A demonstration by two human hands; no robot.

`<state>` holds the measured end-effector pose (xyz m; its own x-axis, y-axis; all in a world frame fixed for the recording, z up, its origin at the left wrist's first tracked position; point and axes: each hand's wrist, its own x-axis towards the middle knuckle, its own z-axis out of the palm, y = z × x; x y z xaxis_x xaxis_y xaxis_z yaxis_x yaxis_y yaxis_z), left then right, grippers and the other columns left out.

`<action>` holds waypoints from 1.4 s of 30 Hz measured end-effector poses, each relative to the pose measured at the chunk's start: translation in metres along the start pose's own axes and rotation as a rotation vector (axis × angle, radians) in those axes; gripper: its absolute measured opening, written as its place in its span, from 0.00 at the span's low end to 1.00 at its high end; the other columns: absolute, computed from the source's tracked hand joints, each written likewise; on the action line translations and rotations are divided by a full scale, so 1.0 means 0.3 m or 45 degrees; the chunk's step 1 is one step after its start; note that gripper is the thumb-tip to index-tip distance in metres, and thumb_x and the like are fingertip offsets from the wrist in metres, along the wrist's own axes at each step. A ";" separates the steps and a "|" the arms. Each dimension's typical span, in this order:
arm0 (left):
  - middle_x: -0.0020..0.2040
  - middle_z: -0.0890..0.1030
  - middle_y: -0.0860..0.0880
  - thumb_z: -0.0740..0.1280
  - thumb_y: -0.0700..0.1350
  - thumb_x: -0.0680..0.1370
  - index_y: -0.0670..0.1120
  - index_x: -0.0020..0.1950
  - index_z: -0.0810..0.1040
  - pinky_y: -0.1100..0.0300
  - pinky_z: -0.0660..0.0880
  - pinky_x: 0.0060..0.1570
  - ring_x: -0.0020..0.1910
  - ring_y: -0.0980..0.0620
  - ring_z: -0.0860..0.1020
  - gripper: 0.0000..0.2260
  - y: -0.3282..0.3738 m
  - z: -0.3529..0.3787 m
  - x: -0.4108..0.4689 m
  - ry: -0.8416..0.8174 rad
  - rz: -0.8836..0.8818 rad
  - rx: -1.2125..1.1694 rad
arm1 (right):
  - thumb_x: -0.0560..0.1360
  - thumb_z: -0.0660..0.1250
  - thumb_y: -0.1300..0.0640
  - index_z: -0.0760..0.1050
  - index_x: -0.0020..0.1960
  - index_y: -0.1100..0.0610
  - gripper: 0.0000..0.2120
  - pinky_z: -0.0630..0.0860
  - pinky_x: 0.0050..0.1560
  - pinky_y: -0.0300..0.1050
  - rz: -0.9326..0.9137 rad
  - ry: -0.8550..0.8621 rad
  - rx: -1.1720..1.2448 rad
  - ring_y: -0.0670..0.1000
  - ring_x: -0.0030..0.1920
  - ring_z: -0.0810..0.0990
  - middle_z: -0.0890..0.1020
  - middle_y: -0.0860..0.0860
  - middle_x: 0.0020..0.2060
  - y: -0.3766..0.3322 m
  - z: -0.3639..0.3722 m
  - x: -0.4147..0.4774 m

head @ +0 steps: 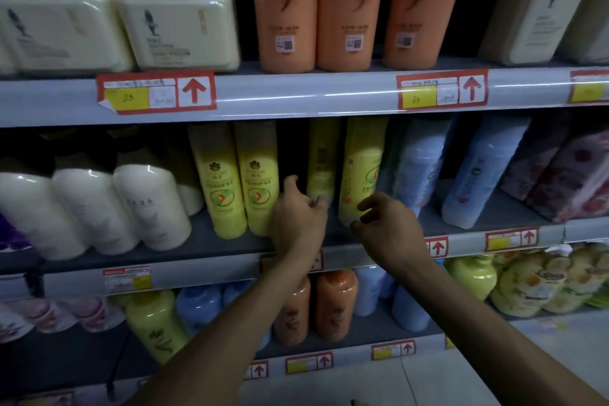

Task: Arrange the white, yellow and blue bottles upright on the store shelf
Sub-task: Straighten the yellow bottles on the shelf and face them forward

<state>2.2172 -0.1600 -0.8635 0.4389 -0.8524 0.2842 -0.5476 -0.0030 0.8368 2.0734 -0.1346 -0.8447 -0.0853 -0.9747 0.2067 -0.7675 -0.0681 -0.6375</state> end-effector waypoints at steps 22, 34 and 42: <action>0.51 0.83 0.49 0.76 0.55 0.76 0.50 0.58 0.69 0.51 0.79 0.39 0.47 0.45 0.83 0.21 0.025 0.076 0.005 -0.039 -0.110 0.119 | 0.76 0.73 0.54 0.79 0.59 0.51 0.12 0.80 0.48 0.46 0.015 -0.007 0.114 0.47 0.46 0.84 0.85 0.47 0.47 0.020 -0.037 -0.054; 0.39 0.85 0.46 0.66 0.53 0.82 0.45 0.48 0.79 0.58 0.68 0.36 0.43 0.41 0.82 0.12 -0.075 -0.043 -0.140 -0.095 0.324 0.145 | 0.81 0.61 0.35 0.80 0.61 0.58 0.27 0.66 0.34 0.44 0.536 -0.496 1.066 0.56 0.49 0.88 0.89 0.58 0.48 -0.121 -0.140 -0.126; 0.45 0.84 0.56 0.61 0.58 0.85 0.59 0.59 0.78 0.62 0.79 0.49 0.45 0.66 0.82 0.09 -0.011 -0.167 -0.184 -0.270 0.369 -0.181 | 0.76 0.70 0.42 0.78 0.48 0.56 0.16 0.63 0.26 0.38 0.539 -0.692 1.278 0.44 0.26 0.75 0.79 0.50 0.31 -0.131 -0.206 -0.204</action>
<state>2.2305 -0.0868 -0.8584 0.1148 -0.8966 0.4277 -0.5164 0.3139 0.7967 2.0694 -0.0592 -0.7864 0.2524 -0.9056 -0.3409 0.1096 0.3768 -0.9198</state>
